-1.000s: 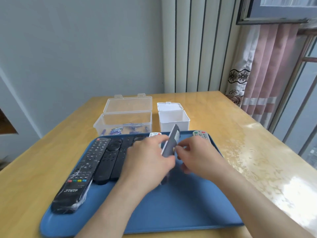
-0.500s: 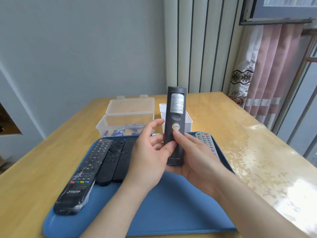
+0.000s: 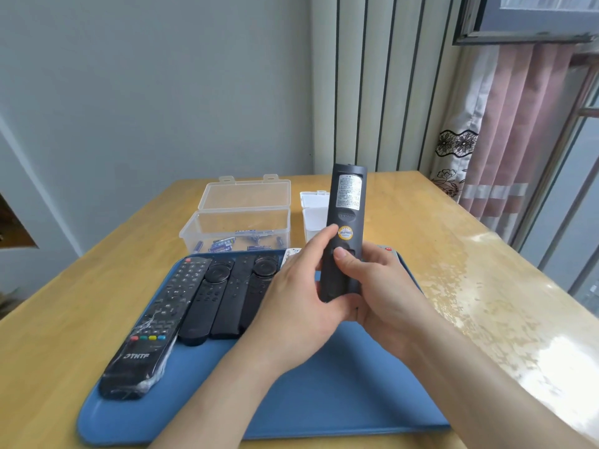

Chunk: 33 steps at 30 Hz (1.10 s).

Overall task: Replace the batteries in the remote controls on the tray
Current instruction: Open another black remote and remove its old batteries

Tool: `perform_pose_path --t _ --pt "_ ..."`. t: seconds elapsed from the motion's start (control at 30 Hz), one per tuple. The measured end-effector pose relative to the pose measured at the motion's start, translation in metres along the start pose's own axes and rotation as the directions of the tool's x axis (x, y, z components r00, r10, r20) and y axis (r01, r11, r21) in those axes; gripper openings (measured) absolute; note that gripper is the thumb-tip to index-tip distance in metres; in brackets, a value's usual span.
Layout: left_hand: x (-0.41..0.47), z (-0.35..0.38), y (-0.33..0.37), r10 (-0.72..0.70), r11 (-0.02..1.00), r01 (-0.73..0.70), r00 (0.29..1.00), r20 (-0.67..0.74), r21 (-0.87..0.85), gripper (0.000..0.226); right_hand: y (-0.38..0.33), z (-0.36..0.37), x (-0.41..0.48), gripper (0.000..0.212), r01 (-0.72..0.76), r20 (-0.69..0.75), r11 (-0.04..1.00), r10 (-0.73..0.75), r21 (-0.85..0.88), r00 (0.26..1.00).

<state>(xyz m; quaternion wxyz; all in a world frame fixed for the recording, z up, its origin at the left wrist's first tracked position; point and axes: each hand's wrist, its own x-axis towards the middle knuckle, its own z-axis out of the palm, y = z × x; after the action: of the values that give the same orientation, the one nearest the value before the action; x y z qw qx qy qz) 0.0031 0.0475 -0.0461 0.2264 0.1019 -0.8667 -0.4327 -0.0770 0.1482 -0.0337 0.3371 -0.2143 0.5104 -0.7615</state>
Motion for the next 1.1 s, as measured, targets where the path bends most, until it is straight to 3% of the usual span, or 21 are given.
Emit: perform_pose_path --t 0.07,0.2,0.27,0.5,0.6,0.67,0.77,0.83,0.97,1.03,1.1 --pt "0.001 -0.001 -0.001 0.014 0.999 -0.014 1.000 0.005 0.036 0.087 -0.001 0.001 0.000 0.023 -0.032 0.011 0.998 0.031 0.051 0.999" --pt "-0.002 0.004 0.000 0.229 0.901 -0.184 0.971 -0.071 0.393 0.083 0.000 0.002 0.003 0.025 -0.082 -0.018 0.988 0.085 0.130 0.996" --pt "-0.004 0.006 0.004 0.276 0.857 -0.199 0.956 -0.096 0.475 0.075 0.001 0.000 0.004 0.026 -0.096 -0.041 0.985 0.103 0.143 0.994" --pt "-0.003 -0.007 0.008 0.331 0.847 -0.250 0.939 -0.096 0.469 0.025 -0.002 -0.008 0.009 0.037 -0.063 -0.138 0.998 0.065 0.021 0.988" --pt "0.000 -0.020 0.012 0.187 0.927 -0.155 0.980 -0.063 0.341 0.018 -0.003 -0.011 0.011 0.038 -0.027 -0.243 0.998 0.013 -0.055 0.970" --pt "-0.001 -0.033 0.015 -0.001 0.980 -0.026 0.991 0.134 0.199 0.020 -0.008 -0.015 0.011 0.034 0.010 -0.285 0.996 -0.033 -0.083 0.958" --pt "-0.005 -0.040 0.020 -0.090 0.966 -0.036 0.881 0.464 0.255 0.019 -0.014 -0.019 0.010 0.032 0.020 -0.257 1.000 -0.018 0.008 0.966" --pt "-0.006 -0.034 0.024 -0.089 0.948 -0.099 0.829 0.552 0.302 0.019 -0.016 -0.020 0.010 0.034 0.007 -0.247 0.999 0.003 0.039 0.969" --pt "-0.009 -0.029 0.022 -0.160 0.965 -0.025 0.737 0.657 0.262 0.023 -0.015 -0.014 0.007 0.032 -0.013 -0.212 0.998 0.027 0.067 0.977" --pt "-0.008 -0.030 0.019 -0.150 0.979 0.033 0.783 0.603 0.201 0.023 -0.014 -0.012 0.007 0.033 -0.021 -0.203 0.997 0.035 0.069 0.979" --pt "-0.006 -0.031 0.020 -0.060 0.995 0.021 0.904 0.424 0.096 0.012 -0.014 -0.011 0.006 0.036 -0.018 -0.187 0.998 0.030 0.066 0.982"
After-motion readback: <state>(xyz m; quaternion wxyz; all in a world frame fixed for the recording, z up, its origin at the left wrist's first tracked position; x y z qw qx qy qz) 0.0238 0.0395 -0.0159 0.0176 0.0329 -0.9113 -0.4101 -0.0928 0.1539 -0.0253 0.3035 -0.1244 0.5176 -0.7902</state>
